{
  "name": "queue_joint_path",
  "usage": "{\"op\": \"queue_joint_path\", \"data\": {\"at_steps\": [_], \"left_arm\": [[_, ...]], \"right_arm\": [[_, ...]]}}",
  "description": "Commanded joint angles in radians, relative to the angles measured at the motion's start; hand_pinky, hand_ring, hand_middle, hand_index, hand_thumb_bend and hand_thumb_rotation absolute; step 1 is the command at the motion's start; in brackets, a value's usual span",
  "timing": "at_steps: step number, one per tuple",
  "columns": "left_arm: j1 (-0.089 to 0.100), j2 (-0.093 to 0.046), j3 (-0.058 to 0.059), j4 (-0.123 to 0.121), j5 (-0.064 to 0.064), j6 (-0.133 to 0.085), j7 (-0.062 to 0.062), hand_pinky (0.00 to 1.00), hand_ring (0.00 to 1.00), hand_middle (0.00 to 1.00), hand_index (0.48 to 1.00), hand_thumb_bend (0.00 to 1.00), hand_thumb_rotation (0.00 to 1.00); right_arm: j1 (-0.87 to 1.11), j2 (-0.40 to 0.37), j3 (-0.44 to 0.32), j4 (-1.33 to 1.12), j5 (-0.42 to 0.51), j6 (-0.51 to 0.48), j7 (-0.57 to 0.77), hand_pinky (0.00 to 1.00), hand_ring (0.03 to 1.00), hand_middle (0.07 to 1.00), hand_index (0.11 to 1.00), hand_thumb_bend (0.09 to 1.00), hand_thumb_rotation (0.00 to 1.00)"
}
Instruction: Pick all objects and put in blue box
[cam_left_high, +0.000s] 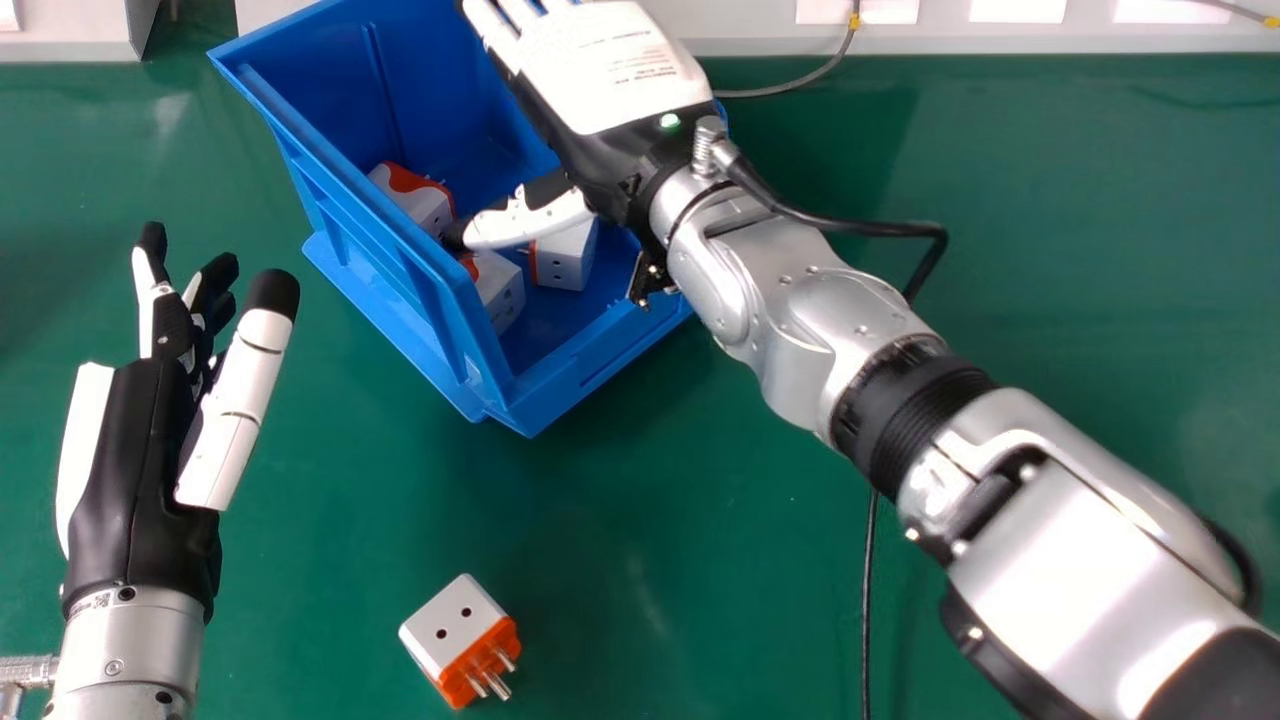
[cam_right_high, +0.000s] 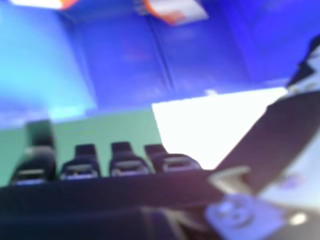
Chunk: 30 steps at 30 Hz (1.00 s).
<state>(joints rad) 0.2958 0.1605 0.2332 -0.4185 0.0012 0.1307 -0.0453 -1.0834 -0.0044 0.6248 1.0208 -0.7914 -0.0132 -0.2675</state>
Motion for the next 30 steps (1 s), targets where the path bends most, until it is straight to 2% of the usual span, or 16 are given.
{"op": "queue_joint_path", "data": {"at_steps": [1, 4, 8, 11, 14, 21, 25, 28, 30], "left_arm": [[-0.005, 0.004, 0.005, -0.015, -0.007, -0.015, -0.004, 0.92, 0.97, 0.96, 0.955, 0.69, 0.85], [-0.006, 0.004, 0.01, -0.014, -0.015, -0.016, -0.009, 0.92, 0.97, 0.97, 0.956, 0.67, 0.85], [-0.012, 0.006, 0.014, -0.001, -0.018, -0.022, -0.013, 0.93, 0.97, 0.97, 0.959, 0.65, 0.85], [-0.014, 0.006, 0.019, 0.0, -0.016, -0.023, -0.011, 0.93, 0.97, 0.97, 0.961, 0.65, 0.85], [-0.017, 0.003, 0.023, 0.01, -0.018, -0.029, -0.01, 0.93, 0.97, 0.97, 0.961, 0.66, 0.85], [-0.022, -0.001, 0.029, 0.025, -0.017, -0.036, -0.004, 0.93, 0.97, 0.97, 0.961, 0.71, 0.85], [-0.027, -0.004, 0.029, 0.026, -0.018, -0.029, 0.001, 0.93, 0.97, 0.97, 0.961, 0.71, 0.85], [-0.024, -0.001, 0.03, 0.027, -0.018, -0.029, -0.001, 0.93, 0.97, 0.97, 0.96, 0.71, 0.85], [-0.022, 0.002, 0.03, 0.032, -0.015, -0.037, -0.003, 0.93, 0.97, 0.97, 0.96, 0.71, 0.85]], "right_arm": [[0.052, -0.047, -0.027, -0.155, 0.002, -0.004, -0.028, 0.95, 1.0, 1.0, 1.0, 0.533, 0.66], [0.166, -0.106, -0.053, -0.397, -0.009, 0.017, -0.009, 0.97, 1.0, 1.0, 1.0, 0.512, 0.64], [0.288, -0.165, -0.087, -0.646, -0.022, 0.037, 0.027, 0.99, 1.0, 1.0, 1.0, 0.483, 0.6], [0.434, -0.264, -0.136, -0.886, -0.032, -0.001, 0.024, 1.0, 1.0, 1.0, 1.0, 0.473, 0.57], [0.533, -0.322, -0.168, -1.022, -0.035, -0.033, 0.027, 1.0, 1.0, 1.0, 1.0, 0.465, 0.57], [0.789, -0.445, -0.253, -1.206, -0.03, -0.163, 0.021, 1.0, 1.0, 1.0, 1.0, 0.442, 0.58], [0.925, -0.522, -0.307, -1.277, -0.018, -0.243, 0.046, 1.0, 1.0, 1.0, 1.0, 0.429, 0.59], [1.001, -0.558, -0.342, -1.313, 0.008, -0.284, 0.089, 1.0, 1.0, 1.0, 0.999, 0.417, 0.6], [1.054, -0.58, -0.358, -1.325, 0.027, -0.316, 0.112, 1.0, 1.0, 1.0, 0.992, 0.405, 0.6]]}}
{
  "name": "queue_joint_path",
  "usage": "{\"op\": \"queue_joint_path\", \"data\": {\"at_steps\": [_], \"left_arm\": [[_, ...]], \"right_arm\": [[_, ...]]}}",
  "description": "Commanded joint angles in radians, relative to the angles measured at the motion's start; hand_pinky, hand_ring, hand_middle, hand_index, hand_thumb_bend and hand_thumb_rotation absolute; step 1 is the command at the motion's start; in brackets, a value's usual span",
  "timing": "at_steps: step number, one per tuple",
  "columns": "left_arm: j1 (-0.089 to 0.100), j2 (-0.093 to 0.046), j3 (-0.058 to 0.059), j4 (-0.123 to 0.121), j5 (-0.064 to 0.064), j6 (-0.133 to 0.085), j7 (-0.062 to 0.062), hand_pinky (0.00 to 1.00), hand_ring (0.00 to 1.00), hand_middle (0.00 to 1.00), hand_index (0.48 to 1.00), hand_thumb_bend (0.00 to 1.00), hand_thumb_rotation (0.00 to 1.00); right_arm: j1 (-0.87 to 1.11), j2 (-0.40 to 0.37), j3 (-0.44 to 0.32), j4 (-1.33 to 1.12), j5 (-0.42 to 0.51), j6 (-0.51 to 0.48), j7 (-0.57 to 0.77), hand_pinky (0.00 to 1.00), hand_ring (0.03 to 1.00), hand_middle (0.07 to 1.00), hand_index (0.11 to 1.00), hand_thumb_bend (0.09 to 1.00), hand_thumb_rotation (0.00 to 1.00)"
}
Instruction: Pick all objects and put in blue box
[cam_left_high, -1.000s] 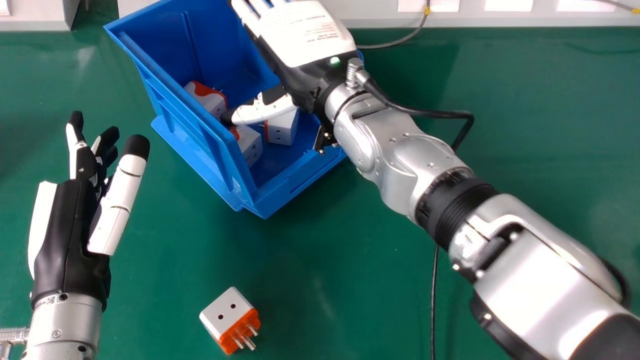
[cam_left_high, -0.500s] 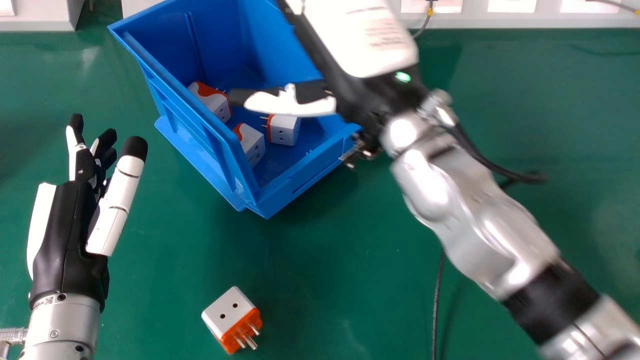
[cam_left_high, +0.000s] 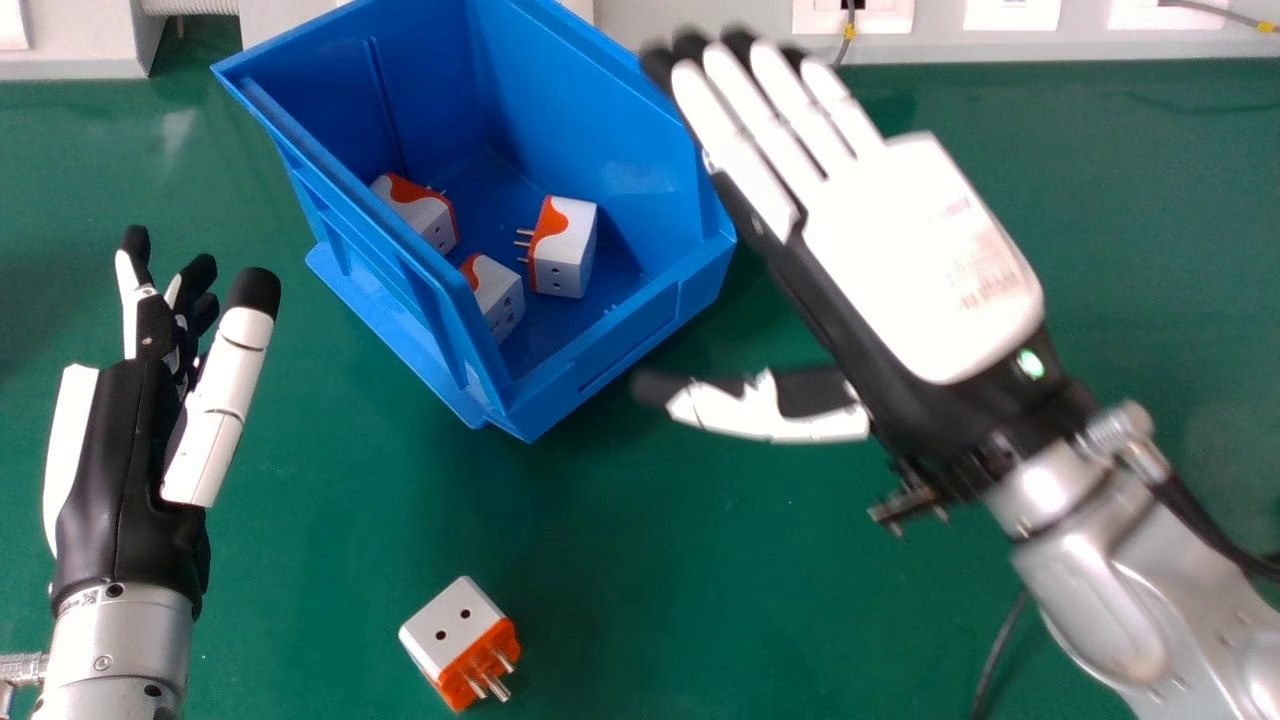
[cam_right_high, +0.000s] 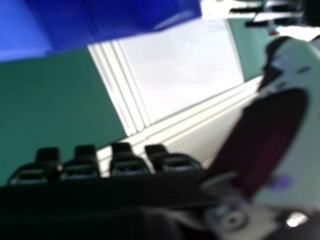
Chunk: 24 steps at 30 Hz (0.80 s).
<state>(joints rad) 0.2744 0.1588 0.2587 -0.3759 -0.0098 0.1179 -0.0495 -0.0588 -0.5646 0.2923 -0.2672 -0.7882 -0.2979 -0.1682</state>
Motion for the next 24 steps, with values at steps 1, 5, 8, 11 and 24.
{"op": "queue_joint_path", "data": {"at_steps": [1, 5, 8, 11, 24], "left_arm": [[0.0, 0.006, 0.005, -0.008, -0.003, -0.028, -0.001, 0.93, 0.97, 0.97, 0.96, 0.71, 0.85], [0.006, 0.009, 0.007, -0.002, -0.006, -0.043, -0.01, 0.93, 0.97, 0.97, 0.959, 0.7, 0.85], [0.011, 0.009, 0.007, -0.003, -0.006, -0.049, -0.013, 0.93, 0.97, 0.97, 0.96, 0.7, 0.85], [0.015, 0.009, 0.005, -0.01, -0.002, -0.043, -0.013, 0.93, 0.97, 0.97, 0.961, 0.7, 0.85], [0.031, 0.009, 0.001, -0.024, 0.004, -0.046, -0.011, 0.93, 0.97, 0.97, 0.96, 0.7, 0.85]], "right_arm": [[0.053, -0.029, -0.032, -0.038, 0.035, -0.051, 0.022, 1.0, 1.0, 1.0, 0.988, 0.4, 0.6], [0.117, -0.066, -0.05, -0.013, 0.077, -0.136, 0.058, 1.0, 1.0, 1.0, 0.978, 0.39, 0.61], [0.135, -0.074, -0.063, -0.008, 0.087, -0.173, 0.079, 1.0, 1.0, 1.0, 0.976, 0.391, 0.63], [0.136, -0.097, -0.057, 0.022, 0.088, -0.237, 0.102, 1.0, 1.0, 1.0, 0.968, 0.387, 0.64], [-0.008, -0.093, 0.001, 0.163, 0.035, -0.483, 0.137, 1.0, 1.0, 0.995, 0.942, 0.375, 0.5]]}}
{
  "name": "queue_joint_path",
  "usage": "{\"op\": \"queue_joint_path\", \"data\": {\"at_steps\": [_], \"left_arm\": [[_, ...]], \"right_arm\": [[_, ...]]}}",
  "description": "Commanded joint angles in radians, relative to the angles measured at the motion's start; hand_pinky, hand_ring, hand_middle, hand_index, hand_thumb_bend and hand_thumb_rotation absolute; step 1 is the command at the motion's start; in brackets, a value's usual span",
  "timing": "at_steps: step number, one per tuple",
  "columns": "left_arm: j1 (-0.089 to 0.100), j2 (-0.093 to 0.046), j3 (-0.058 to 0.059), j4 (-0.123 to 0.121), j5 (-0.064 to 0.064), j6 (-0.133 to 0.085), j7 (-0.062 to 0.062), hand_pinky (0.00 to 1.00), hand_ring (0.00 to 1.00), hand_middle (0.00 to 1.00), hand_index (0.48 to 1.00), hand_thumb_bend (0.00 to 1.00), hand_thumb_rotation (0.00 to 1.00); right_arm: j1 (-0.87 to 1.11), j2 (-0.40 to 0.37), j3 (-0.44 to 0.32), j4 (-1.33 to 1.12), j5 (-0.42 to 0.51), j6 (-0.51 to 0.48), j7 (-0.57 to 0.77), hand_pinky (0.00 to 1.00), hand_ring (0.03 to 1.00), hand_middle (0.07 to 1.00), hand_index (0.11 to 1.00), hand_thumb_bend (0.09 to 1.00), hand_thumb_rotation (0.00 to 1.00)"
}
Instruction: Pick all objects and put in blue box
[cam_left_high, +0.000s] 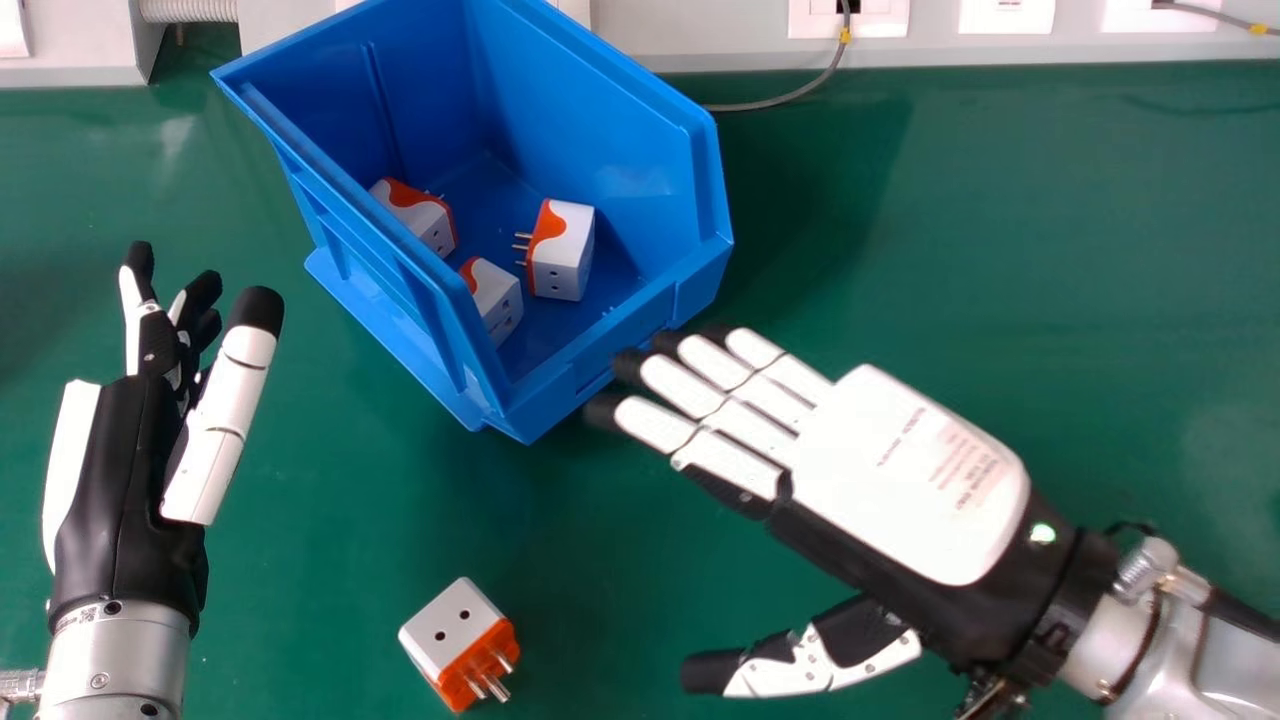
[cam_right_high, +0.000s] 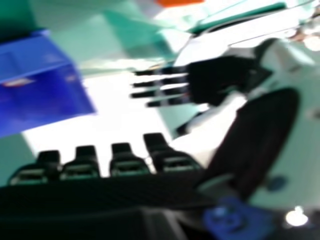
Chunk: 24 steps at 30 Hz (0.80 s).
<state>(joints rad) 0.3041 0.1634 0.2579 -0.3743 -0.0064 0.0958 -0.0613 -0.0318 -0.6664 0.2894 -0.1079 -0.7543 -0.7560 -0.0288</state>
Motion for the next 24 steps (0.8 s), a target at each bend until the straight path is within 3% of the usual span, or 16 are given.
{"op": "queue_joint_path", "data": {"at_steps": [1, 7, 12, 18, 24], "left_arm": [[0.001, 0.004, 0.001, -0.026, 0.001, -0.025, 0.001, 0.93, 0.97, 0.97, 0.96, 0.7, 0.85], [0.005, 0.003, -0.005, -0.037, 0.012, -0.022, 0.005, 0.93, 0.97, 0.97, 0.961, 0.68, 0.84], [0.009, 0.0, -0.006, -0.05, 0.011, -0.012, 0.007, 0.93, 0.97, 0.97, 0.961, 0.68, 0.84], [0.014, -0.004, -0.009, -0.065, 0.014, 0.005, 0.013, 0.93, 0.97, 0.97, 0.961, 0.67, 0.84], [0.013, 0.0, -0.011, -0.067, 0.016, 0.007, 0.013, 0.93, 0.97, 0.97, 0.961, 0.67, 0.84]], "right_arm": [[-0.051, 0.017, 0.013, 0.016, -0.005, -0.039, -0.001, 1.0, 1.0, 0.992, 0.94, 0.376, 0.48], [-0.129, 0.066, 0.069, 0.073, -0.029, -0.102, 0.008, 0.99, 1.0, 0.98, 0.925, 0.38, 0.44], [-0.188, 0.102, 0.122, 0.105, -0.035, -0.118, 0.058, 0.98, 1.0, 0.976, 0.92, 0.376, 0.44], [-0.226, 0.148, 0.176, 0.125, -0.014, -0.116, 0.125, 0.98, 1.0, 0.988, 0.933, 0.362, 0.49], [-0.251, 0.192, 0.209, 0.159, 0.001, -0.124, 0.157, 0.95, 1.0, 0.991, 0.937, 0.367, 0.52]]}}
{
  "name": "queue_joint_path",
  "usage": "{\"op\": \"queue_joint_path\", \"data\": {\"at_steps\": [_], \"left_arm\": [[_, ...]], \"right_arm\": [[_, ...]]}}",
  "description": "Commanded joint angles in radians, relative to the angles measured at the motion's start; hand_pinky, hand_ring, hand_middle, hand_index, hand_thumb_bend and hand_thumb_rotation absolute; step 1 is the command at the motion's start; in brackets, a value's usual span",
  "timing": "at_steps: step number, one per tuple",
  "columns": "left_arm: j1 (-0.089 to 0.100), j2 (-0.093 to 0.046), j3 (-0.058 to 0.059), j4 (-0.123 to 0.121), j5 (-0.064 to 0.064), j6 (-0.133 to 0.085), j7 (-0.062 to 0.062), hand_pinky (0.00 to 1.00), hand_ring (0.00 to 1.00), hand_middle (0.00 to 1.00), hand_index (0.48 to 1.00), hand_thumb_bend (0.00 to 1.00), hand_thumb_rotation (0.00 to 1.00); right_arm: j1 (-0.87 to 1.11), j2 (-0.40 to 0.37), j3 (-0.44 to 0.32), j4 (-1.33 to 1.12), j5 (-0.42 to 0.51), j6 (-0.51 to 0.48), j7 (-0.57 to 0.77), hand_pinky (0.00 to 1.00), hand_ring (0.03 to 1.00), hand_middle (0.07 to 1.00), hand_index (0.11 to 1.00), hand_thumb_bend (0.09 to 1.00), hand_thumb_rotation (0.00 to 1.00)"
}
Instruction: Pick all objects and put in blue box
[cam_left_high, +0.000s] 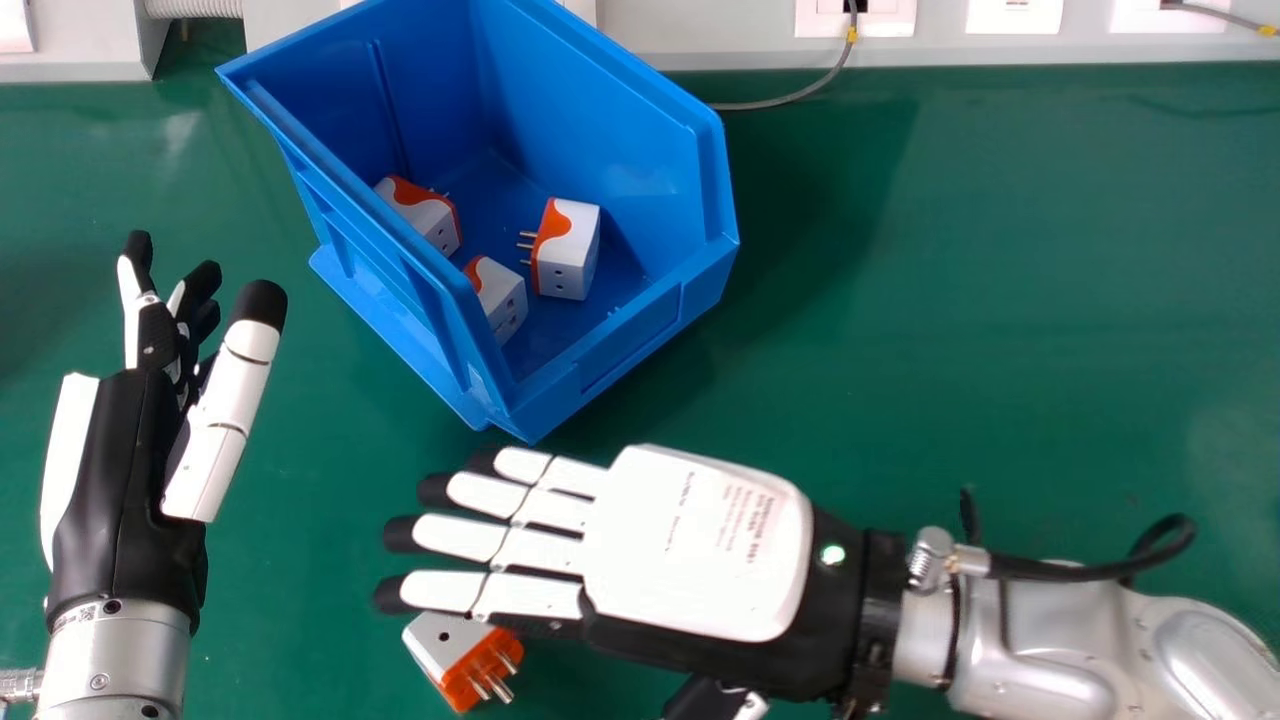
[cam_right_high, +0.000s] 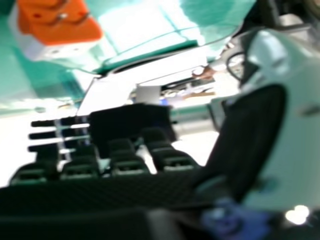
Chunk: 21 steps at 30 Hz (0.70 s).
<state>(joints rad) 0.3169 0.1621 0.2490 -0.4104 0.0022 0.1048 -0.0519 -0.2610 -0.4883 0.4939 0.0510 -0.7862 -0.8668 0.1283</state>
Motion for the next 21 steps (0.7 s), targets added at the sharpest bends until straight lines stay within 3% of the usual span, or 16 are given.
{"op": "queue_joint_path", "data": {"at_steps": [1, 4, 8, 21], "left_arm": [[0.003, 0.001, -0.004, -0.038, 0.008, 0.002, 0.004, 0.93, 0.97, 0.97, 0.961, 0.67, 0.84], [0.007, -0.002, -0.008, -0.055, 0.009, 0.017, 0.007, 0.93, 0.97, 0.97, 0.961, 0.67, 0.85], [0.005, 0.001, -0.007, -0.059, 0.009, 0.027, 0.008, 0.93, 0.97, 0.97, 0.961, 0.68, 0.85], [-0.003, 0.006, -0.006, -0.054, 0.007, 0.028, 0.008, 0.92, 0.97, 0.97, 0.961, 0.69, 0.85]], "right_arm": [[-0.025, 0.021, 0.008, 0.004, 0.032, -0.014, 0.001, 0.94, 1.0, 0.991, 0.938, 0.369, 0.52], [-0.035, 0.039, 0.019, 0.017, 0.031, -0.012, 0.008, 0.93, 0.998, 0.989, 0.936, 0.375, 0.52], [-0.054, 0.062, 0.033, 0.042, 0.024, -0.008, 0.019, 0.89, 0.982, 0.977, 0.925, 0.391, 0.49], [-0.207, 0.139, 0.097, 0.191, -0.053, 0.032, 0.044, 0.86, 0.959, 0.965, 0.923, 0.4, 0.5]]}}
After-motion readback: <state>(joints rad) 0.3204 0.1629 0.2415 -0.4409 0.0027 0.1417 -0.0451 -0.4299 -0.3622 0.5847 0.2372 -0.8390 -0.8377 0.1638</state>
